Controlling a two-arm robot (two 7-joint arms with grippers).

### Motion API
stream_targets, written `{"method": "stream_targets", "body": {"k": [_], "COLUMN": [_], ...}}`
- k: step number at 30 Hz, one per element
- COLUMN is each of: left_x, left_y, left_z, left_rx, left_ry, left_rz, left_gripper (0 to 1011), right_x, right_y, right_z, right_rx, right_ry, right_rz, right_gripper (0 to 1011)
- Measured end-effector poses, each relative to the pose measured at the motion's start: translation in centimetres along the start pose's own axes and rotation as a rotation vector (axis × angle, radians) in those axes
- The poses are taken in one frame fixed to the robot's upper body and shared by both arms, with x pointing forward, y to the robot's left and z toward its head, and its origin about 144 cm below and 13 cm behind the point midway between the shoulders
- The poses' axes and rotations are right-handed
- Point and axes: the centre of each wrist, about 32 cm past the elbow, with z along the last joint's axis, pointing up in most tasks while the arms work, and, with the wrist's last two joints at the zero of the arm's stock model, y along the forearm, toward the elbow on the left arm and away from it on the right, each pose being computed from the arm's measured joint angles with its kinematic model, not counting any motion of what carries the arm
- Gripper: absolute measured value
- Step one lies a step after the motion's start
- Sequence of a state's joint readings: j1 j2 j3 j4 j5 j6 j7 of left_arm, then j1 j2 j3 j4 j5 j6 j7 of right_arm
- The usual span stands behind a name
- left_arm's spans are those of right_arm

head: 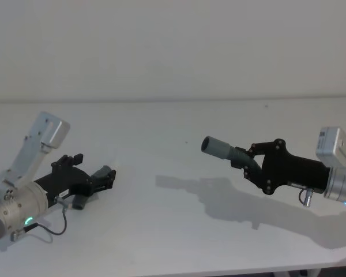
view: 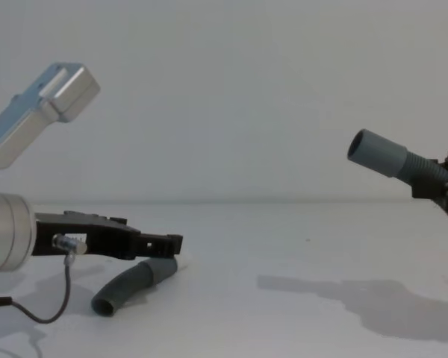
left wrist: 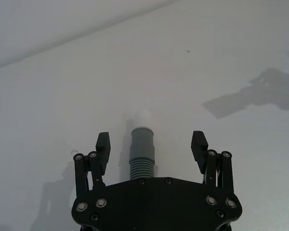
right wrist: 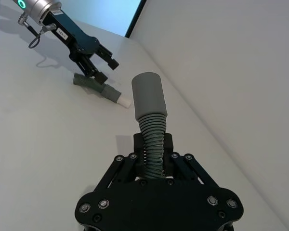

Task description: Use both hands to pick up one end of the pipe from the table, align the ends, and insert them.

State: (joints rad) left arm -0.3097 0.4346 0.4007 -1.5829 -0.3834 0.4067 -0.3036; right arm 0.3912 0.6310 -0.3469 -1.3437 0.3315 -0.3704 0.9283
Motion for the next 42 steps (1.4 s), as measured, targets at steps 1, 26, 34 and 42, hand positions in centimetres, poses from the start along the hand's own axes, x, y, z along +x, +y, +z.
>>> {"method": "stream_targets", "body": {"k": [1,26,34,42], "left_x": [0.1,2.5,2.8,2.9], "left_y": [-0.1,-1.8,-2.2,-2.6], "left_z": [0.1,1.7,1.5,1.2], "left_rx": [0.005,0.160,0.198,0.231], "left_ry": [0.001,-0.007,-0.011,-0.025], "left_rz": [-0.002,-0.079,-0.097,-0.108], "left_gripper": [1001,1001,1001,926], "right_x": [0.0,0.0,0.0,0.0], "right_y": [0.0,0.0,0.0,0.0], "right_z": [0.0,0.0,0.0,0.0], "right_rx": [0.000,0.000,0.000,0.000], "right_ry": [0.000,0.000,0.000,0.000], "right_rz": [0.000,0.000,0.000,0.000], "right_gripper": [180,180,180,180]}}
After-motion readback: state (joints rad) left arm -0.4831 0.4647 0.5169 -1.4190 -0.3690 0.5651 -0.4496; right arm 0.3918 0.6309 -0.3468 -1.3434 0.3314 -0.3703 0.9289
